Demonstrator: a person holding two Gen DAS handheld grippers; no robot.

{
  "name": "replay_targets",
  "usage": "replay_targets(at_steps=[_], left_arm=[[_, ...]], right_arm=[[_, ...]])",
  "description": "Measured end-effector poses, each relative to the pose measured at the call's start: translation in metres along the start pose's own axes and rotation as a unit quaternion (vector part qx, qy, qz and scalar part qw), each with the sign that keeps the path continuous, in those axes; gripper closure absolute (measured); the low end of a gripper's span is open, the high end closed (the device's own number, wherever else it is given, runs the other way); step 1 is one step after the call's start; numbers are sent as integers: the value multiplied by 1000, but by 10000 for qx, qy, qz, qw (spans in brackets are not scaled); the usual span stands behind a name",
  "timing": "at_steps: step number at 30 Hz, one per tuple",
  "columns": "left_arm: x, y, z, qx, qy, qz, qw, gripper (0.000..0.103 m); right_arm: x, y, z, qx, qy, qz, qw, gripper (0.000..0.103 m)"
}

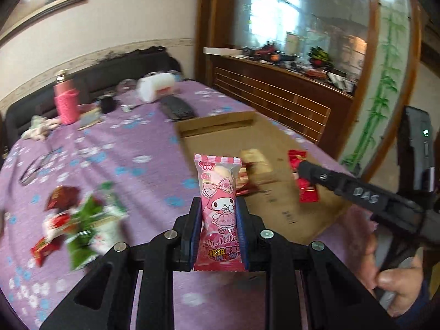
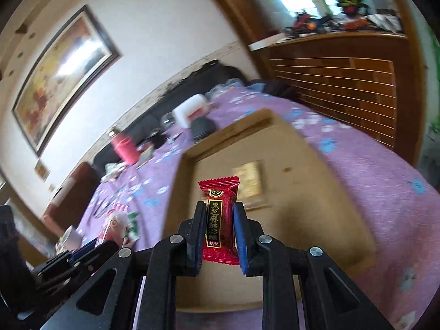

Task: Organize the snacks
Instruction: 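Lower the pink candy bar into the tray with the left gripper while the right gripper lowers the red bar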

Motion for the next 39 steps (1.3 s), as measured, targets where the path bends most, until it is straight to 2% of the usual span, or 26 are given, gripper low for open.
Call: replay_targets(at_steps=[3, 7, 12, 17, 25, 39], left_arm=[[-22, 1, 23, 132, -179, 73, 9997, 81], [-37, -2, 47, 307, -234, 141, 9992, 81], [-30, -9, 70, 507, -252, 79, 9984, 81], [-24, -19, 84, 729, -312, 11, 9969, 81], [-27, -26, 80, 612, -240, 250, 9975, 81], [-31, -28, 77, 546, -363, 273, 9975, 77]], right_arm=[[-19, 1, 3, 31, -150, 114, 9998, 82], [-29, -2, 10, 112, -258, 109, 9995, 82], [-24, -4, 24, 312, -242, 22, 9992, 82], [-19, -10, 38, 586, -500, -250, 9967, 82], [-12, -21, 56, 1041, -804, -683, 9890, 80], [-12, -21, 57, 1070, -860, -715, 9880, 80]])
Point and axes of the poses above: each gripper's, at about its wrist camera, not at the fingertips, and z roughly the way its jaws point, x to its left, y to its top, the point moved 7 cm from there along z, roughly the way its jaws point, and after that the axes turned 6 degrees about -y, right-handed, at the moved point
